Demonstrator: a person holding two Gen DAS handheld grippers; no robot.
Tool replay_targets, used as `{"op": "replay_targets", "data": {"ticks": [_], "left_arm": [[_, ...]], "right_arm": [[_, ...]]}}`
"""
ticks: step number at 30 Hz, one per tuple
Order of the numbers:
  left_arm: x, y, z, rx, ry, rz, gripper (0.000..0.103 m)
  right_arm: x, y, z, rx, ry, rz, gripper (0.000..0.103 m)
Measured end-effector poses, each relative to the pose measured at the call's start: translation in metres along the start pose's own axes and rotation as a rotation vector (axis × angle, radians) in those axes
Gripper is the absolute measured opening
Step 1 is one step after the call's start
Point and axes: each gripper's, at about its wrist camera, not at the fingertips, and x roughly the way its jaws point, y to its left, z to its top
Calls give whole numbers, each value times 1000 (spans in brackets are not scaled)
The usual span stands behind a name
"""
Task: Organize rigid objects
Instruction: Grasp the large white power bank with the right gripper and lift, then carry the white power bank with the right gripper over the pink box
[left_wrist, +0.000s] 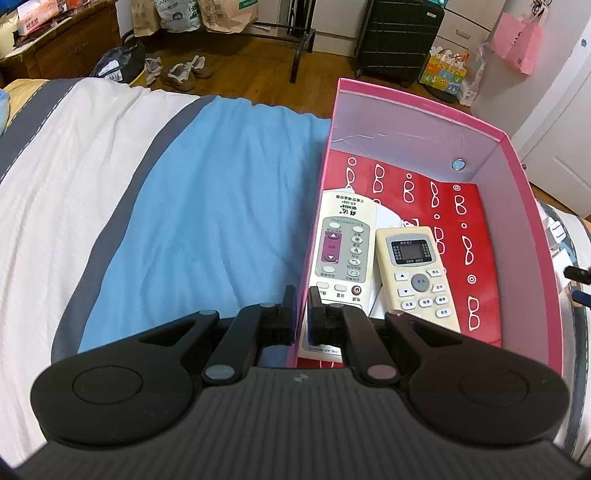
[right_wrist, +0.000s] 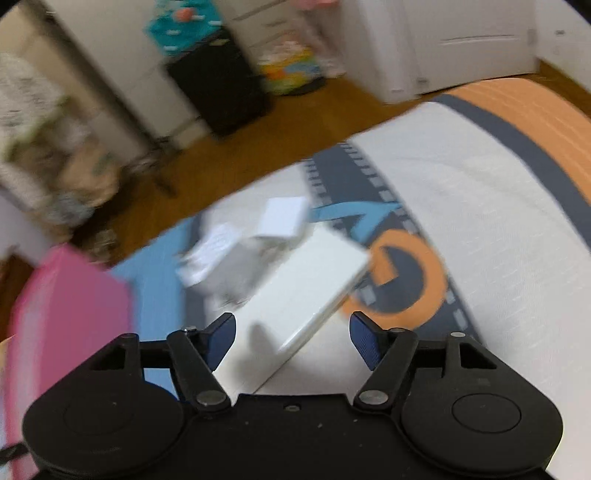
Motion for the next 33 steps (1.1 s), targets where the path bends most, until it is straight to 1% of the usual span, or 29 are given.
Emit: {"op": "replay_targets", "data": {"ticks": [2,4,6,7,9,10,13,15,16,18,20,22,23,24,26,28,31,32,33], "left_arm": [[0,0,0,-1,0,-1,5],[1,-1,0,1,-3,-3,5],[1,-2,0,3,-9,-6,5],[1,-1,1,3,-7,-7,5],[3,0,1,1,-4,-11,5],[4,1,2,1,-1,-14,5],[6,3,2,-2,5,-22,5],[7,3,2,-2,8,-22,5],[7,3,2,0,8,-23,5],[6,4,2,1,7,-27,5],[6,6,3,-9,9,-34,5],[5,7,3,-12,8,-36,5],[5,6,3,-12,7,-36,5],[4,6,3,-9,5,-34,5],[3,5,2,-7,3,-34,5],[2,6,2,-6,0,-37,5],[3,5,2,-6,0,-34,5],[2,6,2,-9,2,-34,5],[3,5,2,-10,5,-32,5]], "right_arm": [[11,0,9,50,8,-53,73],[17,0,15,114,0,-58,73],[23,9,21,129,6,-74,75],[28,15,22,126,13,-103,76],[35,27,22,97,23,-170,76],[38,31,20,82,12,-196,76],[40,40,5,44,-57,-230,78],[44,47,-2,-41,-70,-251,83],[46,50,-5,-81,-72,-257,83],[45,50,-10,-144,-77,-244,83],[38,42,-12,-176,-67,-198,83],[31,36,-12,-200,-37,-177,76],[25,35,-12,-216,-16,-172,70],[21,35,-12,-233,8,-170,67],[11,33,-15,-255,67,-150,63],[1,28,-17,-261,124,-119,62],[-12,17,-27,-280,221,-43,62],[-17,12,-32,-290,235,-16,64],[-21,7,-38,-275,229,5,69]]}}
